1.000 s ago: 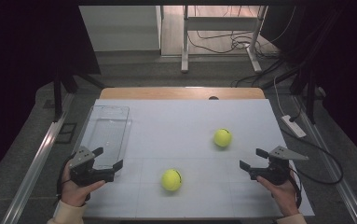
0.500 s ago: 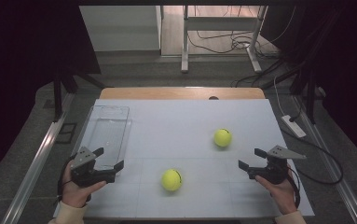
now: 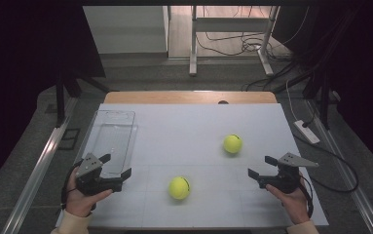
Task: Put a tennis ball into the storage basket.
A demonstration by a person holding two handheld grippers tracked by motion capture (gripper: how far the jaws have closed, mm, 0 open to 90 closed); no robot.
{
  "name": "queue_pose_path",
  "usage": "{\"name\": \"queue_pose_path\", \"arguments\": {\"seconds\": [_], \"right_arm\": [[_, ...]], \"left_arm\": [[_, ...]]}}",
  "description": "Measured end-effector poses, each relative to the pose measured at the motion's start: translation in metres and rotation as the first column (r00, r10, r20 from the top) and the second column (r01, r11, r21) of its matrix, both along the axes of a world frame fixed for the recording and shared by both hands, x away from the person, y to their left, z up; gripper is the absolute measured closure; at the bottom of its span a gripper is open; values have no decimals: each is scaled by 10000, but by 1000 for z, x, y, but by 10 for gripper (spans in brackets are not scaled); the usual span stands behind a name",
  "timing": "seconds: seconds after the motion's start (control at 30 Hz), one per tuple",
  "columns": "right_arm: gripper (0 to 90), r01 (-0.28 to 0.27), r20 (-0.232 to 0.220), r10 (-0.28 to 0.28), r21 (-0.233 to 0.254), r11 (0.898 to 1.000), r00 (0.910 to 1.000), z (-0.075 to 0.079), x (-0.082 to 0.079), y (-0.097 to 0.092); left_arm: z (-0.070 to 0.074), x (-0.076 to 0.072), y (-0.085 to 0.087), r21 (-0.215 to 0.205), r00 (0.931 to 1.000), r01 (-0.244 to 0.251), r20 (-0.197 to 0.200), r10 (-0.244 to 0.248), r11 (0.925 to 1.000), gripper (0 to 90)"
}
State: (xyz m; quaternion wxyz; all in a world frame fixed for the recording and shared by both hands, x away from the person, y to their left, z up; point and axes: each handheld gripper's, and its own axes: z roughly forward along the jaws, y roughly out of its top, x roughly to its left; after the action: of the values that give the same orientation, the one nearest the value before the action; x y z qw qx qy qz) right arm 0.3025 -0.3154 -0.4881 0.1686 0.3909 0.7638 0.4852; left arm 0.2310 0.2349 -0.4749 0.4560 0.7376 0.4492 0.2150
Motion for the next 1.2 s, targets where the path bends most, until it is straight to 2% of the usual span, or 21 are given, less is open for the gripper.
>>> {"name": "queue_pose_path", "arguments": {"seconds": [0.13, 0.47, 0.87, 0.97, 1.2], "right_arm": [[88, -14, -23, 14, -88, 10000, 10000, -1, 0, 1], [93, 149, -62, -148, 118, 9998, 9999, -1, -4, 0], [97, 226, -56, -226, 13, 9997, 9997, -3, -4, 0], [98, 206, -55, -206, -30, 9998, 9998, -3, -4, 0], [98, 292, -73, -292, -12, 9996, 9995, -4, -3, 0]], "left_arm": [[1, 0, -2, 16, 10000, 69, -14, -69, 10000, 79], [5, 4, -5, -106, 9997, 250, -20, -250, 9996, 78], [11, 9, -15, -7, 9988, 480, -23, -480, 9988, 80], [11, 11, -21, 219, 9990, 445, -80, -443, 9988, 82], [14, 12, -28, 223, 9966, 814, -136, -811, 9964, 82]]}}
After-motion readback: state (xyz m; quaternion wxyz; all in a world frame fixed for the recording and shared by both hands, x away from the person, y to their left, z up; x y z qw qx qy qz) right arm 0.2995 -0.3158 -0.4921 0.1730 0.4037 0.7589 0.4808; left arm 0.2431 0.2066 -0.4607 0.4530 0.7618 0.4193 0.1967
